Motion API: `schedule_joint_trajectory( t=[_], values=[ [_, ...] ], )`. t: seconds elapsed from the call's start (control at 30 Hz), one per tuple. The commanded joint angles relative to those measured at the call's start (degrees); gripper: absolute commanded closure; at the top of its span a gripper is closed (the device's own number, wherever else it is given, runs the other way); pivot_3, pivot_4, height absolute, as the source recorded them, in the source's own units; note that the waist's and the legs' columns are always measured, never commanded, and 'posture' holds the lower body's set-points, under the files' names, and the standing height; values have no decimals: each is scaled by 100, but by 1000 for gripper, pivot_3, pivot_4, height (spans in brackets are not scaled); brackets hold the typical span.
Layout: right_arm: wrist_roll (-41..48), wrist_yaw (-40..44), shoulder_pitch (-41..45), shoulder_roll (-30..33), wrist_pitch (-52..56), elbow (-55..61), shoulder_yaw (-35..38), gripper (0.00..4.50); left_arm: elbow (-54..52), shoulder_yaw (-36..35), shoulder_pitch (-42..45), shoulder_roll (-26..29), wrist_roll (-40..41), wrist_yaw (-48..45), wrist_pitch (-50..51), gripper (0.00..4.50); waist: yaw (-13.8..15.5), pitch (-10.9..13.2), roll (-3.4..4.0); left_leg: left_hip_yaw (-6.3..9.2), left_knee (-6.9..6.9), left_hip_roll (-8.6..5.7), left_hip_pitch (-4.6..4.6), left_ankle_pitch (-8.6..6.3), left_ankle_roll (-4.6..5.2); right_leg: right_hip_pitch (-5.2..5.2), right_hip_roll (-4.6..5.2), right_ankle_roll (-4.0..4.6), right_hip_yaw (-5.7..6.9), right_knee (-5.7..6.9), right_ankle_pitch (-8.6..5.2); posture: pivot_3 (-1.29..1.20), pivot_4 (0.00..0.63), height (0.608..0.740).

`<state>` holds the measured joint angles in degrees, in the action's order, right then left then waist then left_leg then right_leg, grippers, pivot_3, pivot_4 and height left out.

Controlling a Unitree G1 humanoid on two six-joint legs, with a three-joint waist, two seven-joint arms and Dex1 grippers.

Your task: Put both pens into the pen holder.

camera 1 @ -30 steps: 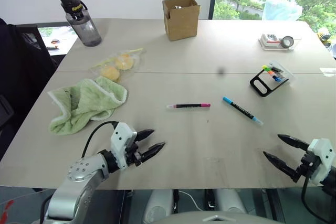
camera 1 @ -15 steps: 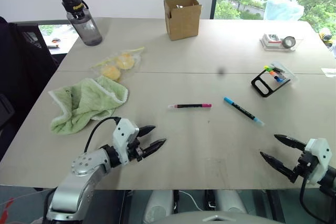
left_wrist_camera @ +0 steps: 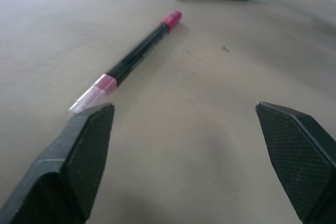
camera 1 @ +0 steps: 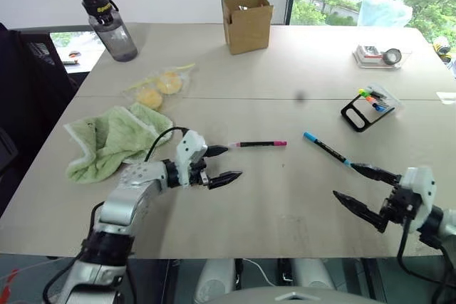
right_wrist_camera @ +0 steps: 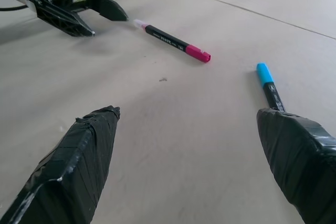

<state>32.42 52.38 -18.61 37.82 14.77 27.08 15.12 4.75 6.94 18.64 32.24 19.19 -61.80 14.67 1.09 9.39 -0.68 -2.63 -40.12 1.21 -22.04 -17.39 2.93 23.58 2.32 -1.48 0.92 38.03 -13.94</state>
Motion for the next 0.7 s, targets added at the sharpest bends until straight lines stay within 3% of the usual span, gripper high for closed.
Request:
schedule_joint_trajectory(
  t=[0.03,0.23,0.43,0.53,0.7],
  values=[
    [92,-222,49,108,367,433,-71,0,938,260,718,-96,-516,-278,-866,86,-4,0,-4,0,0,0,-3,-1,1,0,-5,-1,-3,-5,1,0,150,736],
    [-14,-339,-36,113,474,595,-104,0,2819,522,2090,-481,-1030,-747,-1812,86,-15,2,-9,-1,-2,-3,-16,-6,11,3,-17,-8,-6,-16,3,0,150,736],
    [-211,-555,-347,-20,410,700,-164,0,3652,929,2488,-430,-1514,-1524,-2236,86,-39,3,-11,4,-1,-1,-26,-9,14,22,-35,-12,-9,-16,1,0,150,736],
    [-245,-641,-494,-104,427,769,-198,0,3666,895,2533,-457,-1501,-1662,-2173,847,-30,3,-9,7,-2,1,-25,-9,15,21,-34,-12,-9,-14,1,0,150,736],
    [-195,-779,-542,-261,488,806,-289,0,3357,794,2404,-449,-1441,-1658,-1928,3081,-35,1,-11,0,-3,1,-15,-9,15,17,-33,-12,-12,-10,1,0,150,736]
  ],
)
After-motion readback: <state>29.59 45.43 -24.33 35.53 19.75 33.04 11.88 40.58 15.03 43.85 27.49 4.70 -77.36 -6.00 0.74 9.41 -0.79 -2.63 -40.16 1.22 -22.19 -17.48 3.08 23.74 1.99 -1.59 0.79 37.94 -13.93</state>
